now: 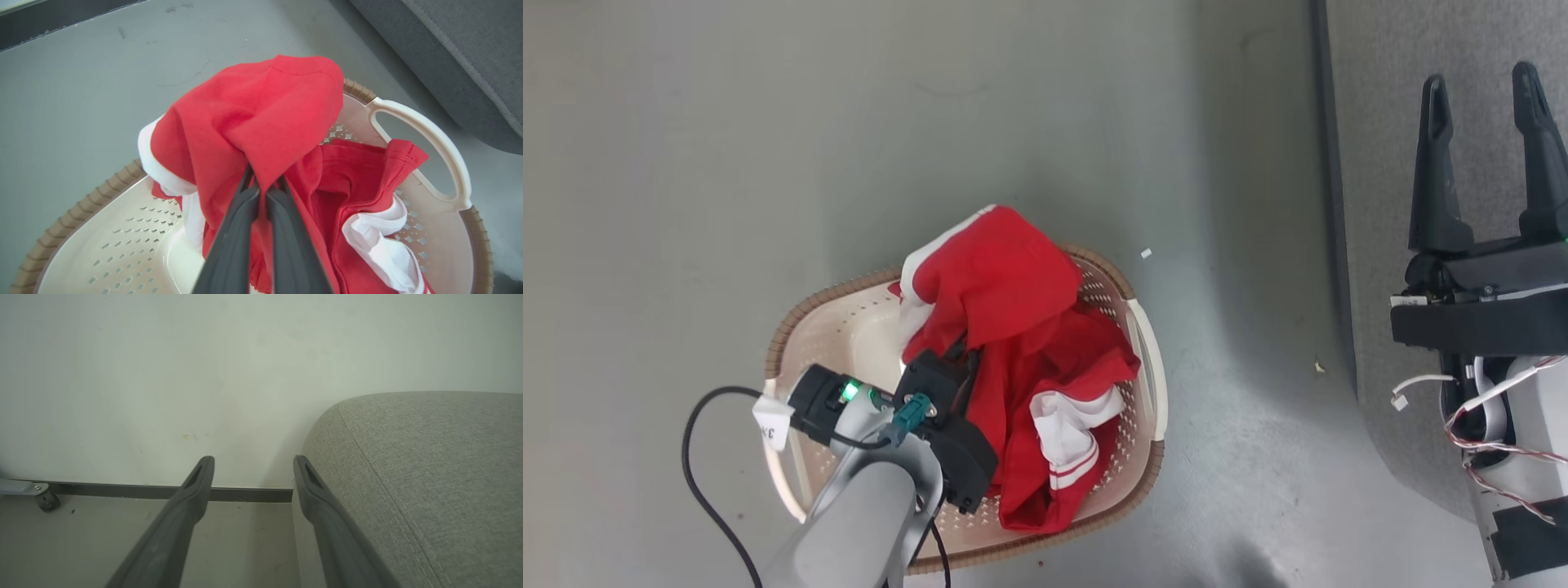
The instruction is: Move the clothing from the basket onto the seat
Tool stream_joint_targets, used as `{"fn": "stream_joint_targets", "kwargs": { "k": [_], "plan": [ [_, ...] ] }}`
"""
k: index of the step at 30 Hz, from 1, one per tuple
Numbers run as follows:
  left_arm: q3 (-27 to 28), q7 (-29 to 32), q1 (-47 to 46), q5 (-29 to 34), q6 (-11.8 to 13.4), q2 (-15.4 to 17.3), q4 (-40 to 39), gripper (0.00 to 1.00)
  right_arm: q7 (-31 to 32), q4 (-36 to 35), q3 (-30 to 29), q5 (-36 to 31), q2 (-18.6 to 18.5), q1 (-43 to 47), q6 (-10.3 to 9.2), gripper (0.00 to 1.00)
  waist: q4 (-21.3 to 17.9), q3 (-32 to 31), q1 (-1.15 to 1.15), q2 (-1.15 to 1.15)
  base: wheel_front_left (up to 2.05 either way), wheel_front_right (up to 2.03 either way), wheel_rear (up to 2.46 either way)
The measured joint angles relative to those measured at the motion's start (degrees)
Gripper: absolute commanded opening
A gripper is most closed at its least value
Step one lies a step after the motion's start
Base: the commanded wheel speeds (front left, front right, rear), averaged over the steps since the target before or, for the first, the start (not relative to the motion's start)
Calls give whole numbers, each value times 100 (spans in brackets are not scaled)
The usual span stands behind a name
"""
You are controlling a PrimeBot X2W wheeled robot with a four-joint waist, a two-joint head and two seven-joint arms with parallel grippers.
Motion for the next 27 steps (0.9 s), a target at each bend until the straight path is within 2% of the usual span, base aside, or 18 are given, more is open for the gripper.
{"fn": "stream_joint_targets", "kwargs": {
  "k": [8, 17, 27],
  "plan": [
    [10, 1, 325, -126, 5, 0, -279, 0, 0, 227, -71, -2, -20, 351, 58, 100, 188, -468, 0, 0, 0, 0, 0],
    [263, 1, 452, -264, -13, -4, -497, 0, 0, 576, -94, -3, 1, 784, 85, 100, 350, -1130, -1, 0, 0, 0, 0],
    [407, 0, 538, -364, -294, 124, -821, 0, 1, 970, -13, -15, 134, 1139, 175, 100, 471, -1959, -1, -1, 0, 0, 0]
  ]
}}
